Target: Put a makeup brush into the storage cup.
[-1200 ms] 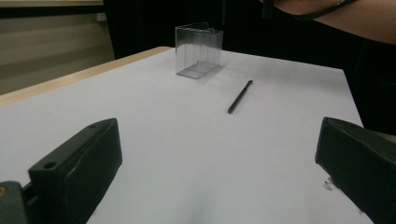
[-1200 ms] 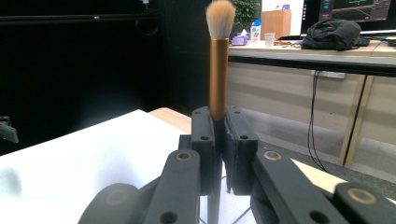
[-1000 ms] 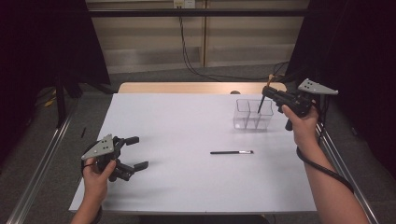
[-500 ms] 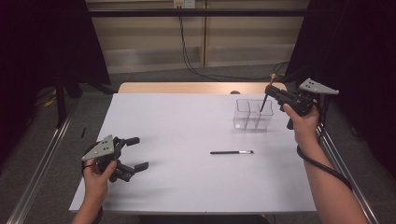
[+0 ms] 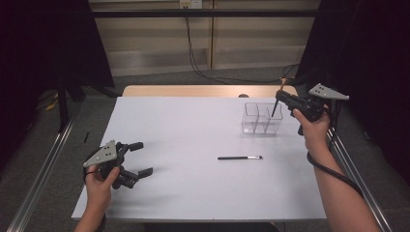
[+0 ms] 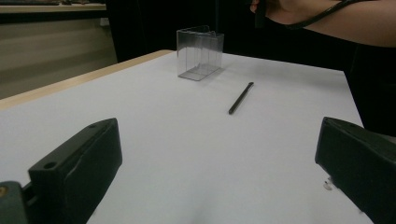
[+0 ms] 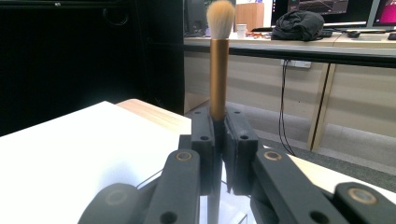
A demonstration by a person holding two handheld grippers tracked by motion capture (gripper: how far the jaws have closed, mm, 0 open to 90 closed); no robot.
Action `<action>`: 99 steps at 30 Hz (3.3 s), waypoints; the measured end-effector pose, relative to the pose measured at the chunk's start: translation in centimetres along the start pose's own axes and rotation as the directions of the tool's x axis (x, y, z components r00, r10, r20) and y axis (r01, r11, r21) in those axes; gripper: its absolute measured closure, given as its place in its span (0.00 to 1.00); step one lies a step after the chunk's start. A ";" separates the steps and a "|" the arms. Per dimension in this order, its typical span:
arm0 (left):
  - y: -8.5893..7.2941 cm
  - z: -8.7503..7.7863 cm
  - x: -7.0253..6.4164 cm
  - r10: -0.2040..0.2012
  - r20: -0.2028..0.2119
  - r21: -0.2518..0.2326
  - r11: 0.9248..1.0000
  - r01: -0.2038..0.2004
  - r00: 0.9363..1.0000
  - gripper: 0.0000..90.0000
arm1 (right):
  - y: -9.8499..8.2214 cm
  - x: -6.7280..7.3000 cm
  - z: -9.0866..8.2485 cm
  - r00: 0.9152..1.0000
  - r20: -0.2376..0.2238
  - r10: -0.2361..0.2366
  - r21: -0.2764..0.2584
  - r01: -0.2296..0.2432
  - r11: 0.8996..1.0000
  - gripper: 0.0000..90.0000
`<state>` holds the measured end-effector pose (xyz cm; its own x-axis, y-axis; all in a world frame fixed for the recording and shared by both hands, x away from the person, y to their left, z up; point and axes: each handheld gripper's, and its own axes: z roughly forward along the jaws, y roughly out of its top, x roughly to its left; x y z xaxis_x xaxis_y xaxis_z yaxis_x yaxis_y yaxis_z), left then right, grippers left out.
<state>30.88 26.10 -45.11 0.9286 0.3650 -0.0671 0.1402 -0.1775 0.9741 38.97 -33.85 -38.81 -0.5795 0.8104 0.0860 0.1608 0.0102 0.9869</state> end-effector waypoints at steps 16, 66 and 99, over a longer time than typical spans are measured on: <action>0.0 0.0 -0.1 0.004 0.003 -0.003 1.000 -0.004 1.000 0.01 | -0.4 -0.1 0.0 1.000 0.019 -0.016 0.012 0.016 1.000 0.93; 0.0 0.0 0.0 0.011 -0.006 -0.002 1.000 -0.011 1.000 0.01 | -2.6 -0.2 0.6 0.999 0.036 -0.001 0.051 -0.001 0.999 0.91; 0.3 0.9 0.4 0.024 0.006 0.002 1.000 -0.024 1.000 0.01 | -4.2 2.6 -1.2 0.999 0.044 0.029 0.078 -0.032 0.996 0.04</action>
<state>31.62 25.37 -45.02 0.9337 0.3551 -0.0454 0.1188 -0.1876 0.9750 35.89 -32.51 -42.58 -0.5387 0.8355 0.1083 0.2411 0.0297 0.9701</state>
